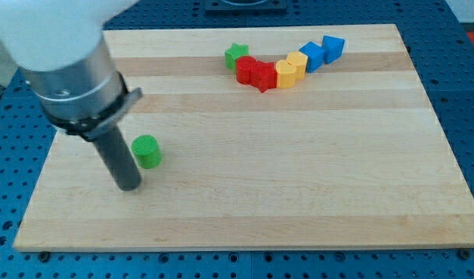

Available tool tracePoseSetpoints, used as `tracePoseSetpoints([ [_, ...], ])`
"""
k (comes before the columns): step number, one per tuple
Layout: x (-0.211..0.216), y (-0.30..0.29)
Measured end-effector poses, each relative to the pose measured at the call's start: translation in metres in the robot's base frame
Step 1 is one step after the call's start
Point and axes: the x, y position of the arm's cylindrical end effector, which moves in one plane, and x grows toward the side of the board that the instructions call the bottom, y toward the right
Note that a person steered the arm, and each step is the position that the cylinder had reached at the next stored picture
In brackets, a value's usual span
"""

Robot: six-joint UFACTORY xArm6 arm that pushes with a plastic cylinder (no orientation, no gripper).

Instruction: Slide the green circle horizontally to the left of the red circle

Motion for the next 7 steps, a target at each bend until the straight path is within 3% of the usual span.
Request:
tracePoseSetpoints([
  [2, -0.058, -0.003],
  [5, -0.008, 0.046],
  [7, -0.075, 0.064],
])
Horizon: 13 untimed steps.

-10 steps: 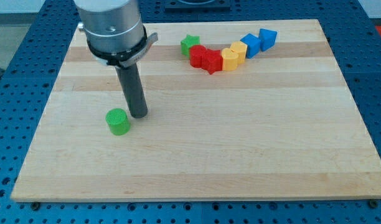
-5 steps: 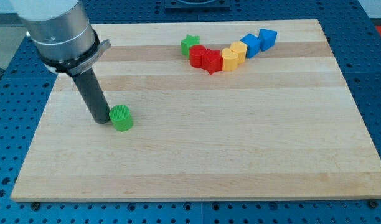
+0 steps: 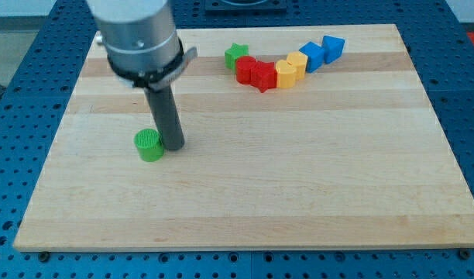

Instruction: Slide the green circle horizontally to the left of the red circle

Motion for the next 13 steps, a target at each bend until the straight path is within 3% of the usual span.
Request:
tracePoseSetpoints([
  [1, -0.012, 0.004],
  [3, 0.067, 0.003],
  [4, 0.051, -0.029],
  [6, -0.027, -0.042],
  [8, -0.004, -0.054],
  [9, -0.012, -0.073],
  [11, -0.074, -0.044],
  [13, -0.091, -0.039],
])
